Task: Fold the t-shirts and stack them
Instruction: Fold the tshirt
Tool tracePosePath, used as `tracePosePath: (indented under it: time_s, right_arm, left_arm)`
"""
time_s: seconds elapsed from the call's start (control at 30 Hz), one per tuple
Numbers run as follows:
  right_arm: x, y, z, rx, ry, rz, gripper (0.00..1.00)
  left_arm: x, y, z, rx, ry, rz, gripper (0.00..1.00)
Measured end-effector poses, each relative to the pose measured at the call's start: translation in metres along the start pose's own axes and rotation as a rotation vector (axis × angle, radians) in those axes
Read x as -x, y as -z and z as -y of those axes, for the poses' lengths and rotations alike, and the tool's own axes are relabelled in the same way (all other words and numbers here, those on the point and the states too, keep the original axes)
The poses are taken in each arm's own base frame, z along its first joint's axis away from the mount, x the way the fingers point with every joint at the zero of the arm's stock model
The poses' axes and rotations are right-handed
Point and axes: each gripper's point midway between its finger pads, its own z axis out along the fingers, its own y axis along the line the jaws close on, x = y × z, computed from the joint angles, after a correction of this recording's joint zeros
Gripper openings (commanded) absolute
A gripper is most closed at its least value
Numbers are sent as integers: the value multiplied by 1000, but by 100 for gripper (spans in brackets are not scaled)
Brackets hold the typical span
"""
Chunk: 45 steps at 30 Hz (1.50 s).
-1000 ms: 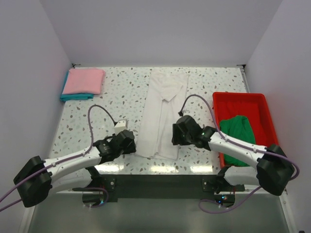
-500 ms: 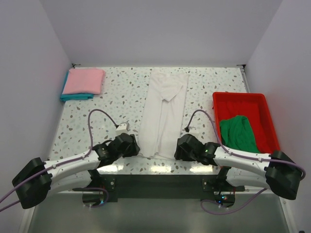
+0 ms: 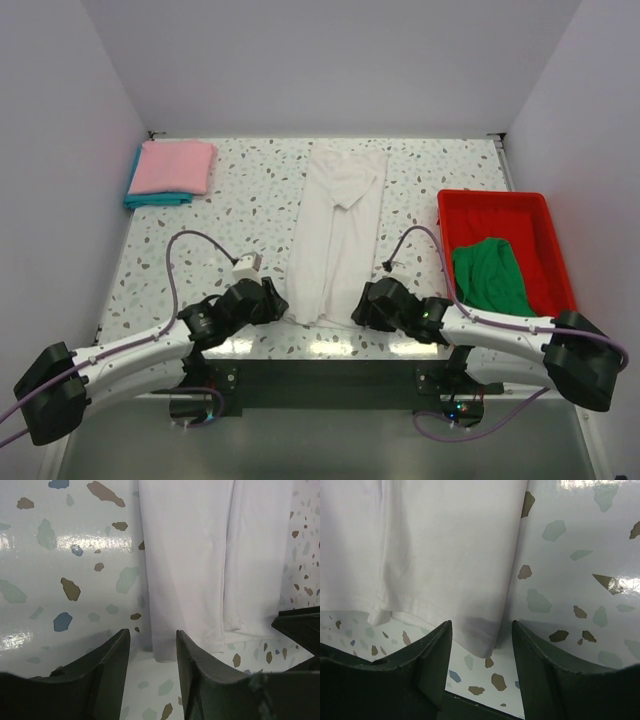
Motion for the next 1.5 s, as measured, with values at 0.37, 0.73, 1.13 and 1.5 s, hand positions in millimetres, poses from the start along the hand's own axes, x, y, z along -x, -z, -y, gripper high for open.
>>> tracePosePath:
  time_s: [0.37, 0.73, 1.13, 1.5]
  right_arm:
    - [-1, -5, -8, 23, -22, 1, 49]
    - [-2, -6, -8, 23, -26, 0, 46]
    - [-4, -5, -8, 31, -22, -6, 46]
    - [-14, -3, -8, 38, -10, -43, 45]
  left_arm:
    - [1, 2, 2, -15, 5, 4, 57]
    - [5, 10, -9, 25, 39, 33, 58]
    - [-16, -5, -11, 39, -17, -61, 55]
    - [-17, -12, -8, 55, -43, -83, 49]
